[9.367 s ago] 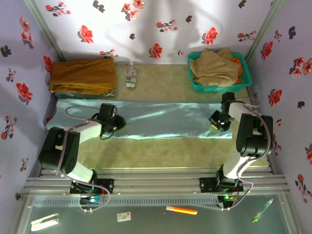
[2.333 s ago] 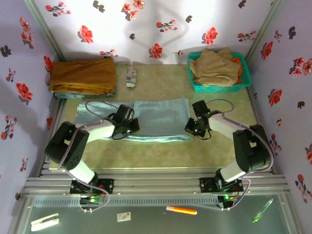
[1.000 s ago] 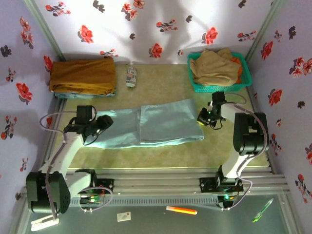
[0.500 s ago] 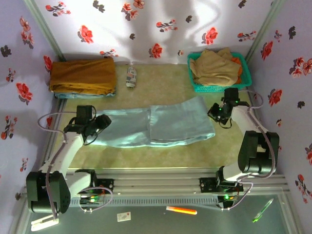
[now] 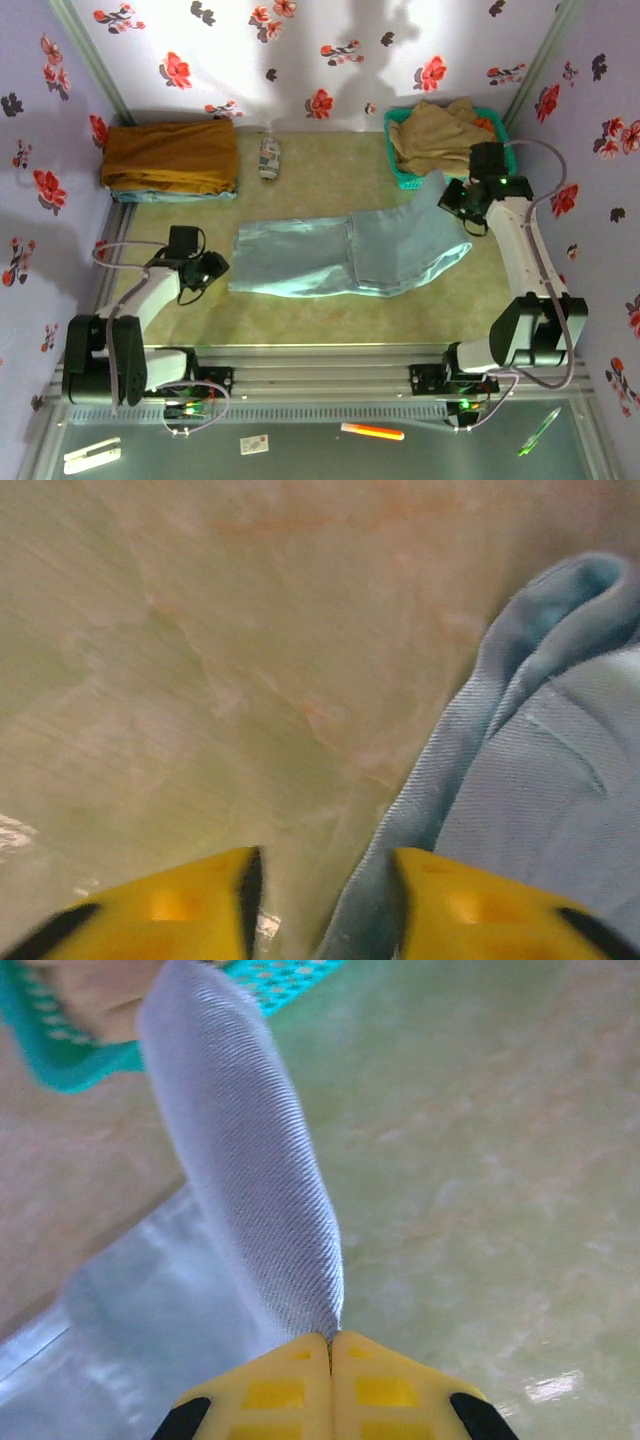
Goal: Fold and stack the trousers
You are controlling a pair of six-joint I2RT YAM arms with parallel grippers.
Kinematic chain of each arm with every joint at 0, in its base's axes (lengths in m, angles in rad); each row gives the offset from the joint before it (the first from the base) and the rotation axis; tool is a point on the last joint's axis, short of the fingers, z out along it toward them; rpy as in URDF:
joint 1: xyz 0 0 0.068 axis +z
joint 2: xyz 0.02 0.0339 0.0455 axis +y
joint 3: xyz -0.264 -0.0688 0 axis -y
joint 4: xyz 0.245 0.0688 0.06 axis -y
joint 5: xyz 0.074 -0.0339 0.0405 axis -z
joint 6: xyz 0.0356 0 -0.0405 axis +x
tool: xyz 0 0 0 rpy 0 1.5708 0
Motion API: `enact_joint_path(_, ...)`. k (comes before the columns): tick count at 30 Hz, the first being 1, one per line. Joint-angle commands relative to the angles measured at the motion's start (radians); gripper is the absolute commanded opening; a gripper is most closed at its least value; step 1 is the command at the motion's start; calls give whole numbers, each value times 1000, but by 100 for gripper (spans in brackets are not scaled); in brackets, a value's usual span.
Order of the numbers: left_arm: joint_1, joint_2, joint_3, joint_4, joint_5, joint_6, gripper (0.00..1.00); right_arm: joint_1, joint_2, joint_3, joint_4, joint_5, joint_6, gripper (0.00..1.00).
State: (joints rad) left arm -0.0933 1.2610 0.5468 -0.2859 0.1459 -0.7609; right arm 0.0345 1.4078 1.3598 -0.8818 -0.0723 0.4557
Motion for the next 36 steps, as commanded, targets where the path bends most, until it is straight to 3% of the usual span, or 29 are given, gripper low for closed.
enact_joint_path(1, -1, 84, -18, 116, 89, 6, 18, 118, -24, 92, -55, -12, 28, 0)
enact_joint_path(5, -41, 133, -25, 163, 112, 15, 1, 290, -1, 197, -73, 20, 71, 0)
enact_joint_path(15, -91, 154, -47, 228, 159, 34, 0, 664, 202, 433, -24, 95, 201, 0)
enact_joint_path(25, -121, 150, -74, 268, 180, 23, 0, 867, 399, 521, 169, 193, 432, 0)
enact_joint_path(36, -121, 130, -118, 290, 202, 23, 0, 980, 603, 627, 309, 254, 568, 0)
